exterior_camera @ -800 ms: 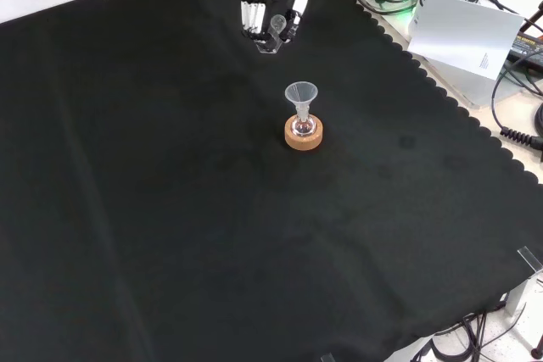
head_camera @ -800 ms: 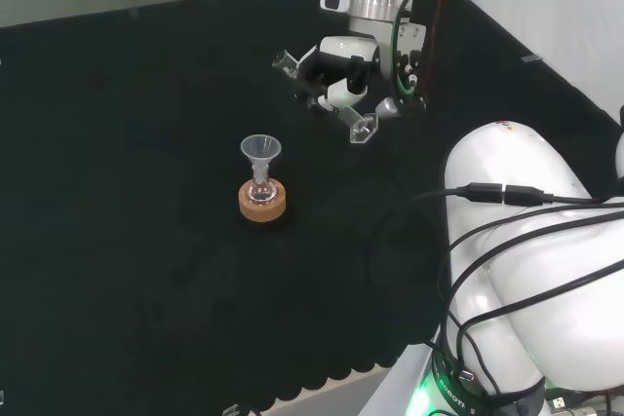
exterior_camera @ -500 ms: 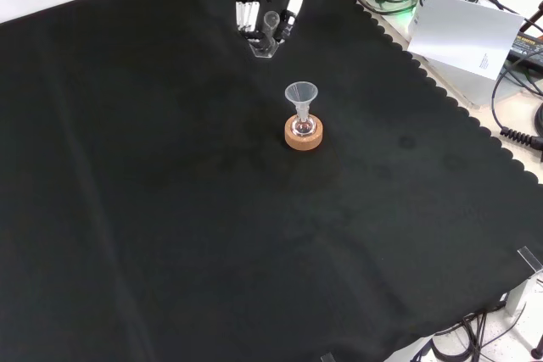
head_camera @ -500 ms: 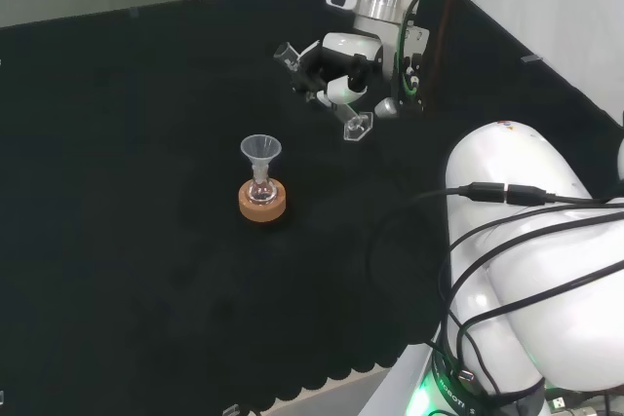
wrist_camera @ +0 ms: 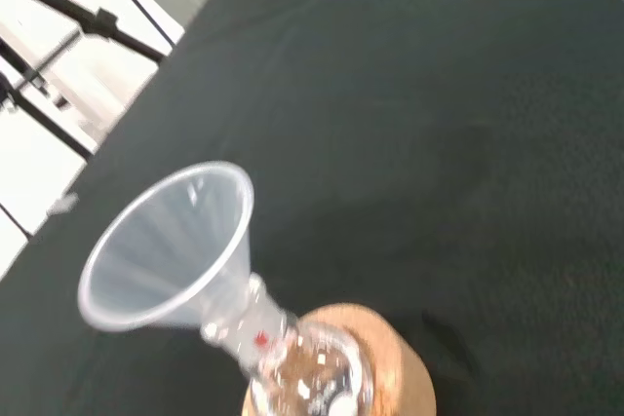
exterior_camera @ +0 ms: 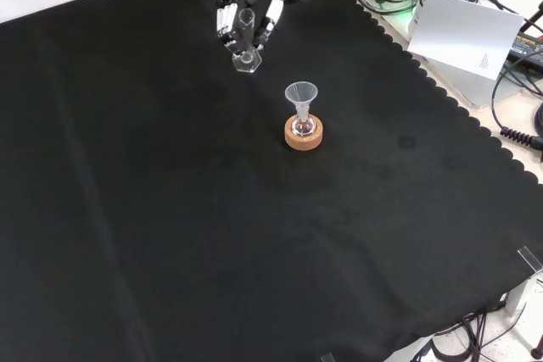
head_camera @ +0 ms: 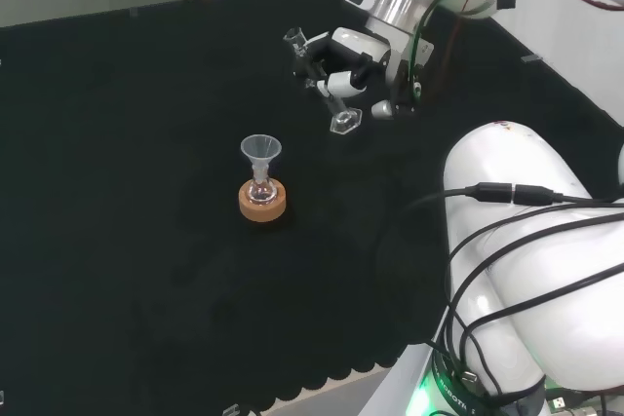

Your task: Put the graduated cylinder back on the table.

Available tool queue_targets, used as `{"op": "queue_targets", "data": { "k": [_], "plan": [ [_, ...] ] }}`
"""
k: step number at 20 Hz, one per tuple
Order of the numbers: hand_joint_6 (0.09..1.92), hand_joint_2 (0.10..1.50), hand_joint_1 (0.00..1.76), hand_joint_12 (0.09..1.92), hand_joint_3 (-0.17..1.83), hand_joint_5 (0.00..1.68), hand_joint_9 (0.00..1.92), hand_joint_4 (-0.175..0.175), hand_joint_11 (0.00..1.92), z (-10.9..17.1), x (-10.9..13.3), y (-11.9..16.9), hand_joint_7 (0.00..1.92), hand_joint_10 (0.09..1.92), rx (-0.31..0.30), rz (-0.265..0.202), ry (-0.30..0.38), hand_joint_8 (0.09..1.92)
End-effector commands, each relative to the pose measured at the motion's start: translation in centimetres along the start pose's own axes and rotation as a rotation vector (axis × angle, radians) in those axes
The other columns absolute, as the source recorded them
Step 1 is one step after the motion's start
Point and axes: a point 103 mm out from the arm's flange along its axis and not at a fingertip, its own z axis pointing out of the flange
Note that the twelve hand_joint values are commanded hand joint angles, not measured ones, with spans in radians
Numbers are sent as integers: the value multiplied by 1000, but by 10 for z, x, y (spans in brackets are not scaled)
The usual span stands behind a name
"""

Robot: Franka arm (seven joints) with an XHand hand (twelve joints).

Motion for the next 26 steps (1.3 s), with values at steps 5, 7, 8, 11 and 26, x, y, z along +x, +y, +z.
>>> {"op": "queue_targets", "data": {
  "k": [5,7,8,11,26],
  "plan": [
    [925,1224,1325,886,3,872,1105,-64,980,23,-32,46,763,517,-133,-54,149,1371],
    [925,1224,1325,886,3,872,1104,-64,980,28,-36,49,763,517,-160,-58,172,1371],
    [926,1224,1325,887,3,872,1103,-63,980,30,-39,50,763,518,-170,-58,183,1371],
    [918,1257,1351,888,36,867,1092,-66,969,37,-44,53,852,524,-193,-59,204,906],
    [908,1248,1352,885,78,860,1067,-67,954,60,-62,60,873,520,-248,-57,257,734]
  ]
}}
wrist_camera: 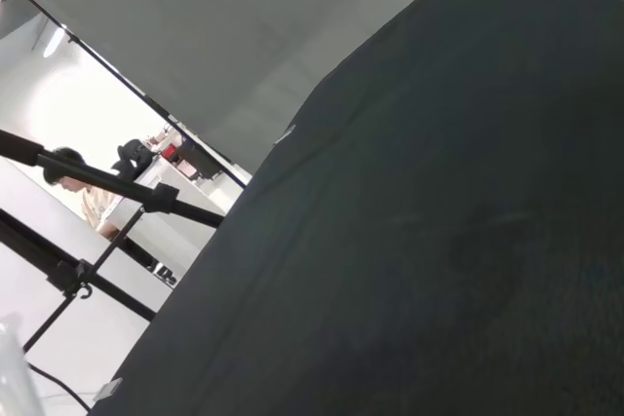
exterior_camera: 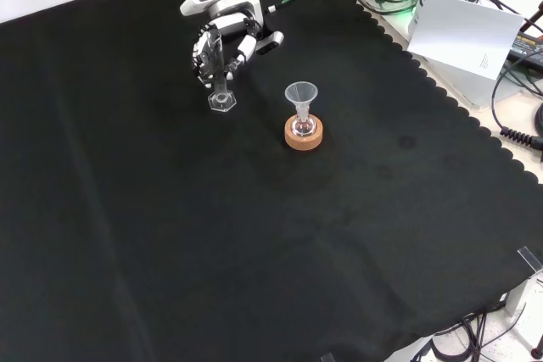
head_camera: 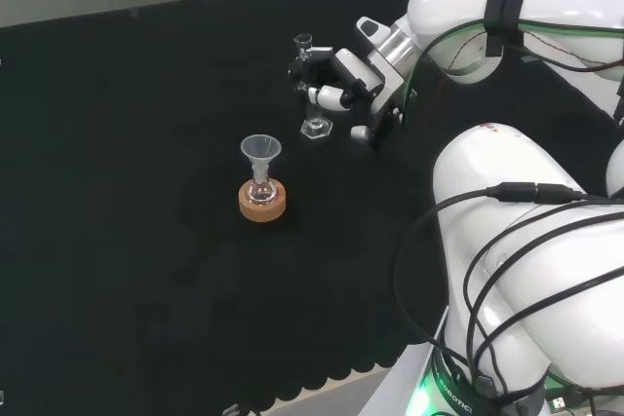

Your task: Put the graduated cylinder back on the table.

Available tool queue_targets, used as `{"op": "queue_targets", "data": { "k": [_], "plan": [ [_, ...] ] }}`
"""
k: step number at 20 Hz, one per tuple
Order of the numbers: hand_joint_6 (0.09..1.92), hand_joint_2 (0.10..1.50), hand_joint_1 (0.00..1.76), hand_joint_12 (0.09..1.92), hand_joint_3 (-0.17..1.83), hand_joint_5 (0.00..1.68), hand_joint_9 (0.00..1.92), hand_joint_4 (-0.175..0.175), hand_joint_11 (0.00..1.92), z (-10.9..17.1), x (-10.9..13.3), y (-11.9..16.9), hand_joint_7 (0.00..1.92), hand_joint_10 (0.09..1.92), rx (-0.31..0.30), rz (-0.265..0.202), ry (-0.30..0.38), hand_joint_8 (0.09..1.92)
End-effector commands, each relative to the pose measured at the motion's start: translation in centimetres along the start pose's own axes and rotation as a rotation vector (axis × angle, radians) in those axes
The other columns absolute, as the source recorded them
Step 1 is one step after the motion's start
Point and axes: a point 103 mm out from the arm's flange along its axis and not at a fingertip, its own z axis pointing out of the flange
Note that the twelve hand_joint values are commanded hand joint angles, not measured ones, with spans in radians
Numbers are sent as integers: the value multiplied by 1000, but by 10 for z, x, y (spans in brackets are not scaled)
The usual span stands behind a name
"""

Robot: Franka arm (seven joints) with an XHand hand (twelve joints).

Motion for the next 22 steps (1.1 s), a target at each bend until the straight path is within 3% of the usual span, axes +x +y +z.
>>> {"op": "queue_targets", "data": {
  "k": [1,3,7,9,22],
  "plan": [
    [909,1247,1352,886,82,860,1066,-67,954,8,-7,2,872,520,-14,3,17,735],
    [911,1227,1350,896,123,859,1062,-68,949,11,-9,2,870,526,-16,5,20,738],
    [918,1037,1356,906,521,858,1053,-68,940,15,-13,2,865,542,-16,8,24,749],
    [921,997,1361,909,603,858,1048,-69,935,16,-14,2,860,546,-15,10,25,753],
    [925,974,1365,913,653,856,1039,-73,928,19,-21,8,848,554,22,28,17,760]
  ]
}}
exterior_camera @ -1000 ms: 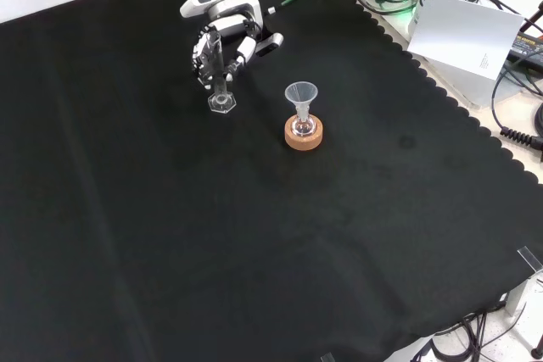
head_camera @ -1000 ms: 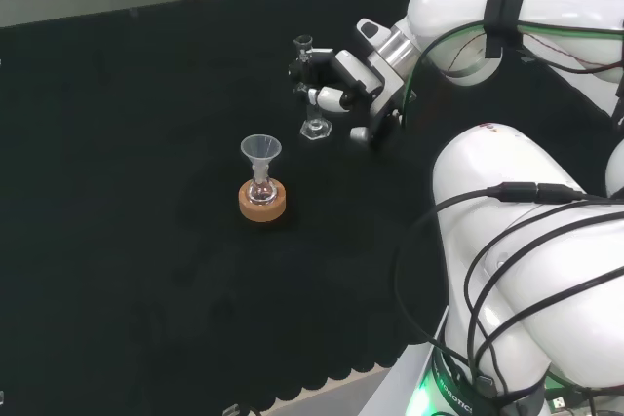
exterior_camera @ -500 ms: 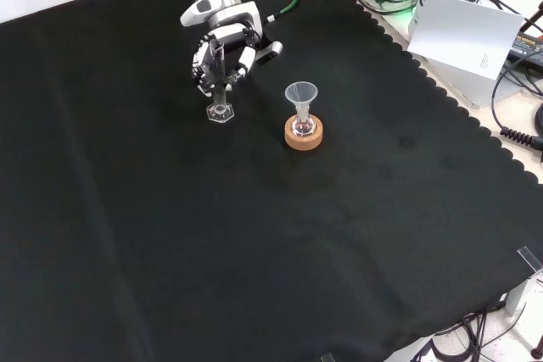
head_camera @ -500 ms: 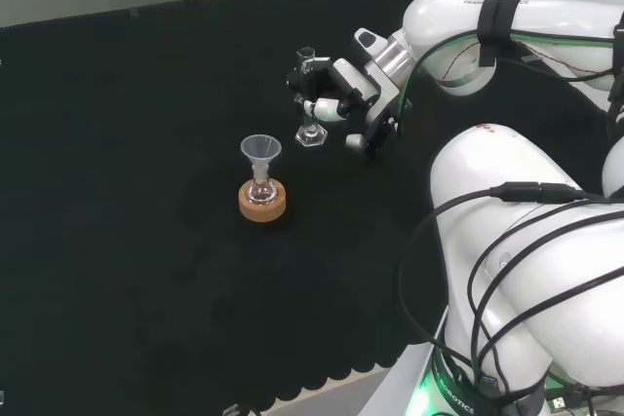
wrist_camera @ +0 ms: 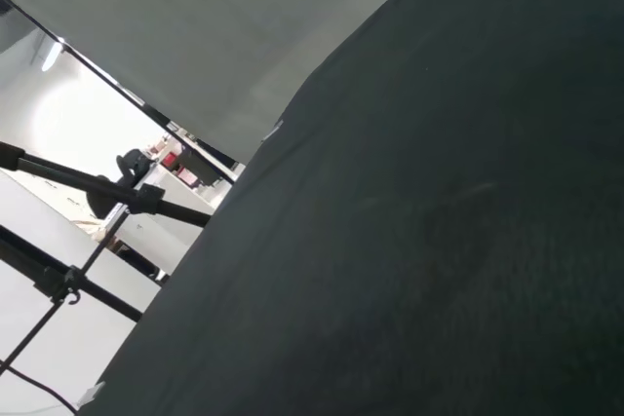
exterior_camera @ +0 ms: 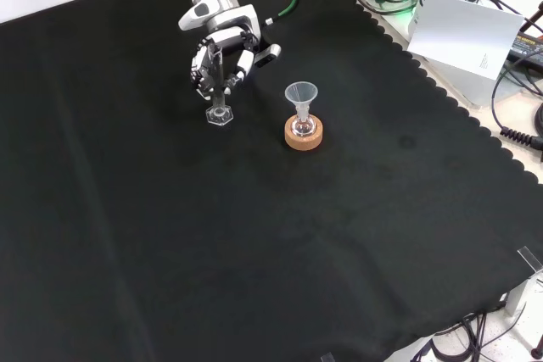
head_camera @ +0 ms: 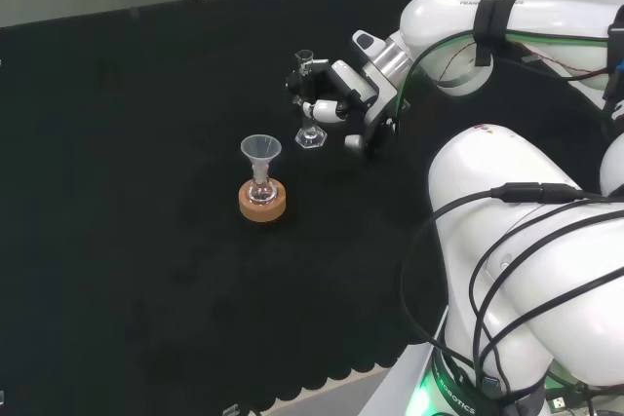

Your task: Put the graduated cylinder back on the table.

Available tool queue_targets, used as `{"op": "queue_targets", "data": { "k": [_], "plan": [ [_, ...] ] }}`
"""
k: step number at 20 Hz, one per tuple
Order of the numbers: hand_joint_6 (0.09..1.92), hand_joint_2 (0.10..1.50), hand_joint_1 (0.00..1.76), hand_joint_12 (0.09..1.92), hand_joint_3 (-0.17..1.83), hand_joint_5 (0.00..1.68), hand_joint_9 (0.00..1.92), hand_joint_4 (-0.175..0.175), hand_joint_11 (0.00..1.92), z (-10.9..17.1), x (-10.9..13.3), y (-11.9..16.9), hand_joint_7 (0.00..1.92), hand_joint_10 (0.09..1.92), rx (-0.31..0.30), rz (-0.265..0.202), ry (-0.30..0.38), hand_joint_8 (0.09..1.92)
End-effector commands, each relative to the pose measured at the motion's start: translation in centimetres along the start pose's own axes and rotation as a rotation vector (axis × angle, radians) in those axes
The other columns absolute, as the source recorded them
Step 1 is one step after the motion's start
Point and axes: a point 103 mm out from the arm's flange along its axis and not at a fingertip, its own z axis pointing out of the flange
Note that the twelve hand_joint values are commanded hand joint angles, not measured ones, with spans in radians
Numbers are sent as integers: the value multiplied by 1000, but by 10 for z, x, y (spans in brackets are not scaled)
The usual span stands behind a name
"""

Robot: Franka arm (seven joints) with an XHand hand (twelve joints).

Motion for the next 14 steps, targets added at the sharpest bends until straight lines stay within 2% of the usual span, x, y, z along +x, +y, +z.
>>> {"op": "queue_targets", "data": {
  "k": [1,4,6,7,8,10,12,14],
  "plan": [
    [924,971,1366,913,654,853,1035,-73,925,0,-2,3,844,553,31,7,4,759],
    [940,923,1352,961,713,823,1003,-79,899,0,-1,4,806,567,43,7,26,773],
    [1161,1032,1199,1009,407,808,1000,-142,908,-1,0,4,786,546,53,11,23,763],
    [1211,1089,1159,1033,265,807,1004,-159,904,-2,1,4,779,524,58,14,20,750],
    [1125,1080,1163,1053,223,787,1012,-130,877,-3,1,4,778,479,60,18,21,712],
    [934,909,1168,1117,481,766,1013,-83,796,-5,1,4,759,408,62,27,27,661],
    [852,775,1160,1171,711,746,998,-70,735,-7,0,4,735,384,61,34,26,652],
    [827,717,1142,1206,800,709,975,-67,680,-9,0,4,714,382,64,36,27,654]
  ]
}}
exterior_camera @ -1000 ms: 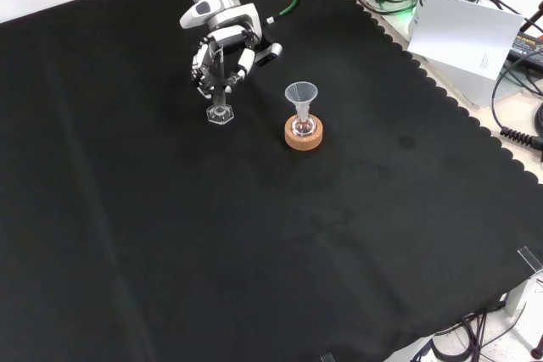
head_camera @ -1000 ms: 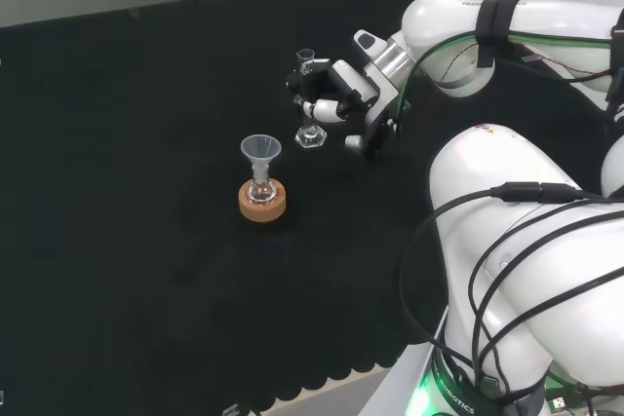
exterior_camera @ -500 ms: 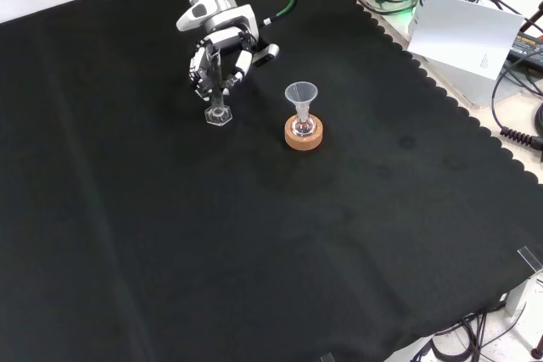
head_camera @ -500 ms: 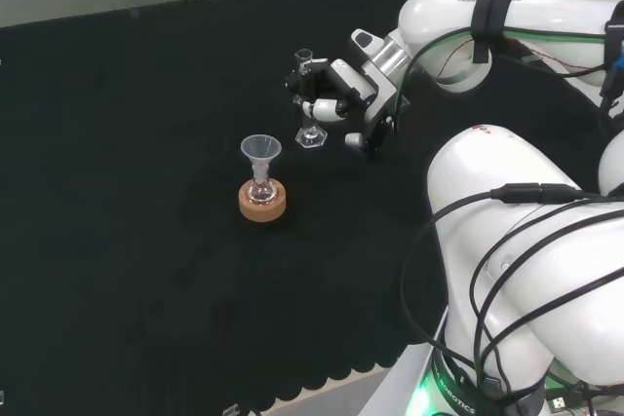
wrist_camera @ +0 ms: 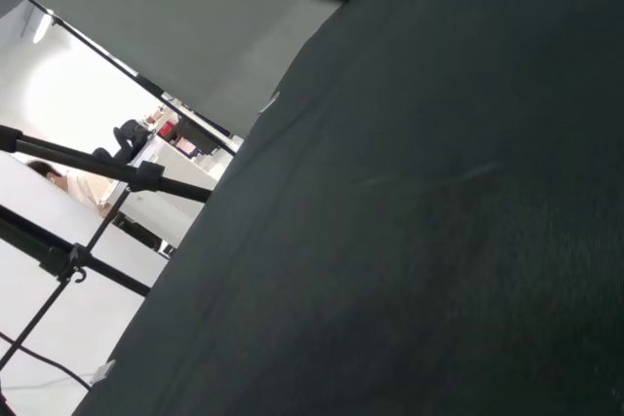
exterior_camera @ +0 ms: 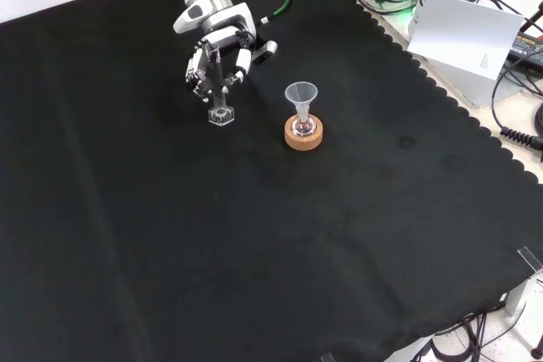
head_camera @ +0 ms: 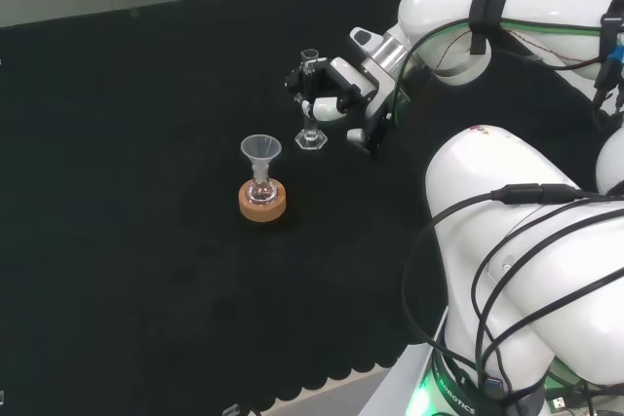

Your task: Put the graduated cylinder back on the table.

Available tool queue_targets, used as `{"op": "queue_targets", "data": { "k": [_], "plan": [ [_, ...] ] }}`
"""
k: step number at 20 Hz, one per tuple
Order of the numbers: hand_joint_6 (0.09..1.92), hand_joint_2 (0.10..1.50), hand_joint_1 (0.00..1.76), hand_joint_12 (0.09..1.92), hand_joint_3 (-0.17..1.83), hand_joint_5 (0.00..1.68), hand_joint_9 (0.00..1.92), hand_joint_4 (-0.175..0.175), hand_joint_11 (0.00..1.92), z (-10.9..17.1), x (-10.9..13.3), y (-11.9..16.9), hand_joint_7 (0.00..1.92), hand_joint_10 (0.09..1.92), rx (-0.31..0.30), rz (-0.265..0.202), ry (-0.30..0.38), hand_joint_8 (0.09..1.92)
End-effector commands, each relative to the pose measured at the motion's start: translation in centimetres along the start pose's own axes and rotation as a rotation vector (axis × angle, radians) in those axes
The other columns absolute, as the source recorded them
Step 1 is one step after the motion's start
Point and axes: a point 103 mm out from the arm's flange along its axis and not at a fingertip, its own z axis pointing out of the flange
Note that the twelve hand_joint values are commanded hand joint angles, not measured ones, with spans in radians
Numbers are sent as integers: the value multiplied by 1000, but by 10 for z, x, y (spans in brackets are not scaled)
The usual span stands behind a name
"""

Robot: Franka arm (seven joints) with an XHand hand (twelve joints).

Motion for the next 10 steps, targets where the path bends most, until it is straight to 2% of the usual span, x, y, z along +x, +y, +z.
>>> {"op": "queue_targets", "data": {
  "k": [1,7,10],
  "plan": [
    [823,701,1132,1221,818,687,960,-68,657,-5,1,0,701,385,4,9,0,656],
    [773,627,1056,1283,805,540,835,-79,536,-9,3,-1,575,459,1,-2,-16,696],
    [666,592,964,1325,719,411,712,-86,449,-20,12,-2,471,539,0,-10,-24,718]
  ]
}}
